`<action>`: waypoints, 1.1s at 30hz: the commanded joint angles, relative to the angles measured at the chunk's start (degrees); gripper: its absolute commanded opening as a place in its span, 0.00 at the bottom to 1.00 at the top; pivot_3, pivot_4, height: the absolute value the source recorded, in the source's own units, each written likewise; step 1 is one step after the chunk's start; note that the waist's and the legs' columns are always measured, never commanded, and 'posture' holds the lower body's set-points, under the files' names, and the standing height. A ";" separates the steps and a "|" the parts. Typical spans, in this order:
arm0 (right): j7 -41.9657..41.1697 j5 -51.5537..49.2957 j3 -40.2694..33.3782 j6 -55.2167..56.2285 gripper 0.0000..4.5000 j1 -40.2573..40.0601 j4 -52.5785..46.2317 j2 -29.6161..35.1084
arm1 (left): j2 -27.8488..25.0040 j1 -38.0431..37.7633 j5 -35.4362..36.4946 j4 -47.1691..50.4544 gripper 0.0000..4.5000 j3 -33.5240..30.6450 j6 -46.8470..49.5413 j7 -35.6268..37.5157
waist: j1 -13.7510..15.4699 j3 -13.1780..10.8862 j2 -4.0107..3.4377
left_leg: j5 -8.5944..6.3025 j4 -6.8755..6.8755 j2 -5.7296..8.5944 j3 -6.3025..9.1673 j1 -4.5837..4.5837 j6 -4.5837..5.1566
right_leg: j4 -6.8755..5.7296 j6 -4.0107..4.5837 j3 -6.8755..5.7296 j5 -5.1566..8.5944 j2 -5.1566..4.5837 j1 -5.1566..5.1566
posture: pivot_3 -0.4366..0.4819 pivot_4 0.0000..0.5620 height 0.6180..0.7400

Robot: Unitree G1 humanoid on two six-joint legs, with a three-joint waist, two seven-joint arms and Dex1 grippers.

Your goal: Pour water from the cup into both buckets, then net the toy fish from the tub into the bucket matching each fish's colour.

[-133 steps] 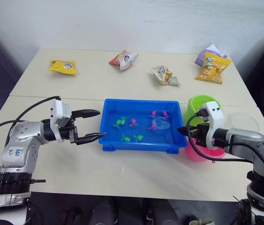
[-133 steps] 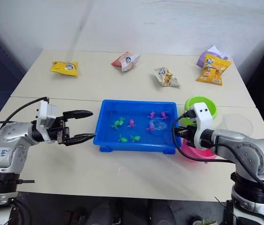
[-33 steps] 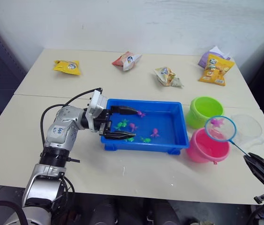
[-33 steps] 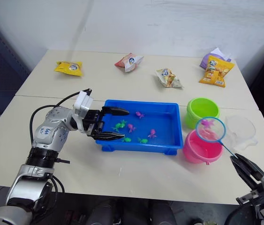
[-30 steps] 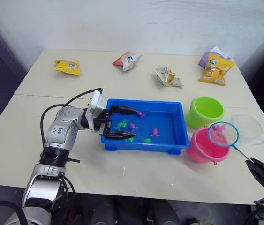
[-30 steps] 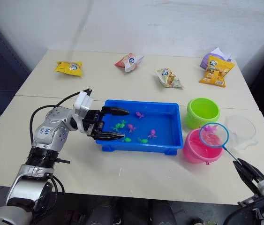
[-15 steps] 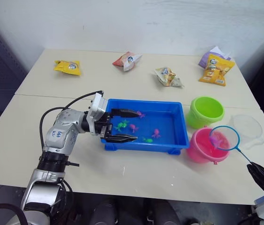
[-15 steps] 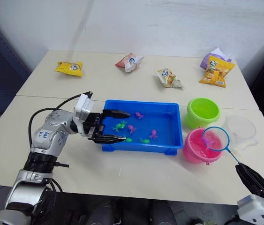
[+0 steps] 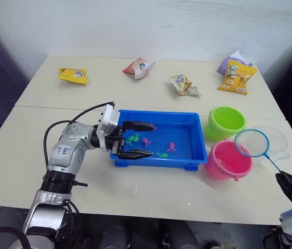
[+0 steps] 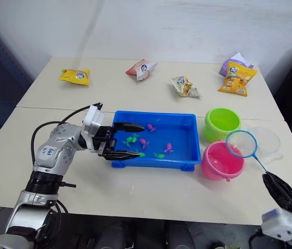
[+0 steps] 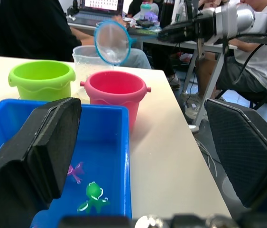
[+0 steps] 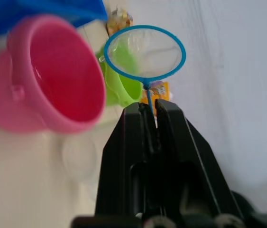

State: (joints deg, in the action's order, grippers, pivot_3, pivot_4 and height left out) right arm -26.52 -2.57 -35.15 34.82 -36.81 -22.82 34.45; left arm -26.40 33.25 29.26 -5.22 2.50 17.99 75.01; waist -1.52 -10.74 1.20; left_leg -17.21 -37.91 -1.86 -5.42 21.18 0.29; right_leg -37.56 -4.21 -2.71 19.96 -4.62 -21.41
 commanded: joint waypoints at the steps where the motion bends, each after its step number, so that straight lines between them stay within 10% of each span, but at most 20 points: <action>1: -3.44 -8.85 2.61 -13.44 0.00 4.51 -6.67 5.95 | -1.95 -0.84 0.00 -0.20 0.99 -2.78 -2.86 0.06 | -0.37 0.00 0.00 | -0.03 0.00 0.00 -0.02 -0.04 0.04 | 0.00 0.00 0.01 0.00 -0.02 0.03 | 0.48 0.27 0.98; 8: -9.98 -12.17 19.51 -40.18 0.00 27.41 -8.25 19.18 | -9.43 -6.71 -1.08 0.56 0.99 -6.80 -5.65 0.34 | -0.14 -0.01 -0.01 | -0.05 0.02 -0.06 0.00 0.01 0.02 | -0.06 0.06 -0.04 0.03 -0.02 -0.12 | 0.48 0.27 0.98; 16: -15.21 0.79 33.28 -42.66 0.00 45.54 0.42 24.38 | -12.65 -13.58 -0.74 3.46 0.99 -10.30 -6.64 -2.28 | 1.12 -0.01 -0.01 | -0.19 0.02 0.04 0.07 0.25 0.19 | 0.23 0.04 -0.17 0.02 -0.20 -0.15 | 0.48 0.27 0.98; 33: -29.91 11.80 47.50 -52.68 0.00 58.47 3.88 25.23 | -12.09 -18.99 0.98 8.99 0.99 -11.54 -6.13 -5.65 | -0.03 -0.02 -0.03 | -0.18 0.02 0.04 0.12 0.32 0.16 | 0.20 0.03 -0.28 0.02 -0.24 -0.19 | 0.48 0.27 0.98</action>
State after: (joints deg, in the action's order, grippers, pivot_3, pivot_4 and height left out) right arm -54.30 8.55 13.04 -16.41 21.19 -17.24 58.41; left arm -38.57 14.86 28.87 1.81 -7.54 12.91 69.54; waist -1.55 -10.76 1.17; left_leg -17.38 -37.89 -1.82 -5.29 21.50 0.45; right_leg -37.36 -4.18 -2.99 19.98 -4.86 -21.60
